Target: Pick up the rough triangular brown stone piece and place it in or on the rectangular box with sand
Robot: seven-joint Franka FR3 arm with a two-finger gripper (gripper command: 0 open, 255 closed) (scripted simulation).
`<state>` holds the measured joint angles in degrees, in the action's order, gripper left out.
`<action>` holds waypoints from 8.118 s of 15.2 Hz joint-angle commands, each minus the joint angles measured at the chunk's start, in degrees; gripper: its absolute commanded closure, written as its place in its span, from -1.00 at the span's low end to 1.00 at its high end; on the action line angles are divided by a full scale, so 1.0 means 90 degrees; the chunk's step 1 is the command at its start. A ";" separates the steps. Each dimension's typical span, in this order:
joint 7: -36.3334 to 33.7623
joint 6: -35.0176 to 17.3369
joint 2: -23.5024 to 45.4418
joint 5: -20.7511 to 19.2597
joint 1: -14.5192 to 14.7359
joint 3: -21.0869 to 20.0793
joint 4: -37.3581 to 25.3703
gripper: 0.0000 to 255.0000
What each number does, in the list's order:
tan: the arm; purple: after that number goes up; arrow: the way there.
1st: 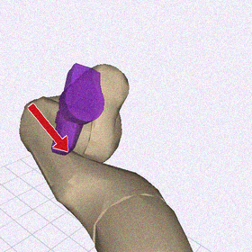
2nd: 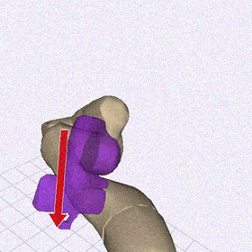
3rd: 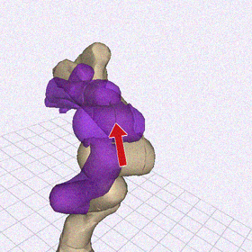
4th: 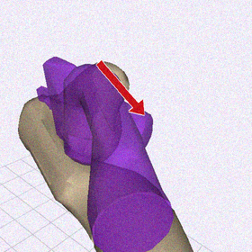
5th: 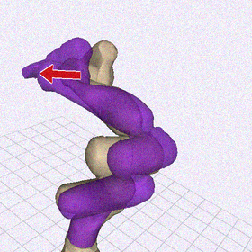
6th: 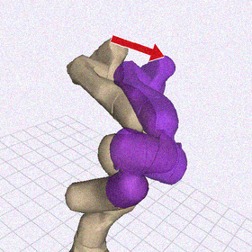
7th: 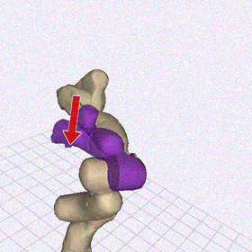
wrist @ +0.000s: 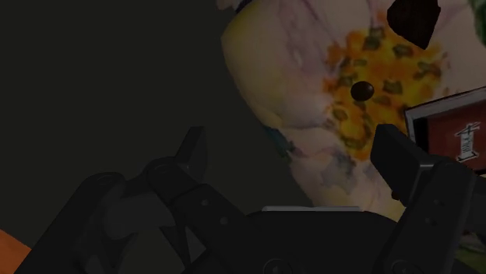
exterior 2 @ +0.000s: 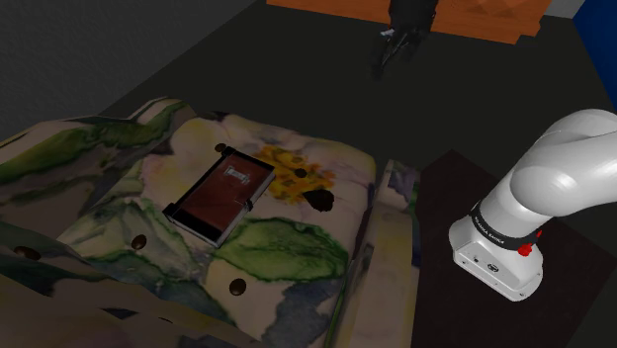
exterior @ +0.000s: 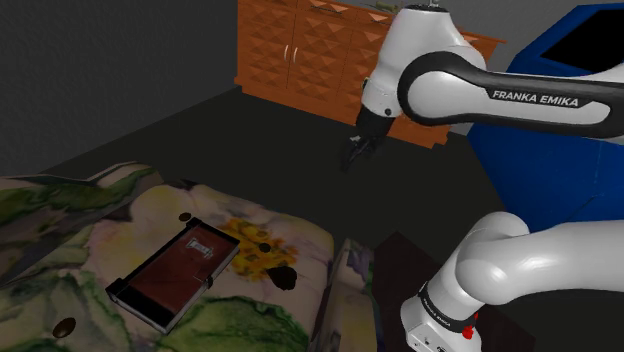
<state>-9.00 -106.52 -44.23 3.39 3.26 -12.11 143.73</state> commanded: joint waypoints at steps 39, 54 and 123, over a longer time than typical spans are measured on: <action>-0.7179 -0.2108 0.6423 -0.4687 -0.0605 -0.4472 -0.0652 -1.00; -0.2003 -0.5598 0.3658 -0.0678 -0.1026 -0.4232 0.1746 -1.00; -0.3173 -0.3119 0.7871 -0.3452 0.1015 -0.2623 -0.4221 1.00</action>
<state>-36.78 -136.14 24.19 -26.51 10.81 -36.32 109.19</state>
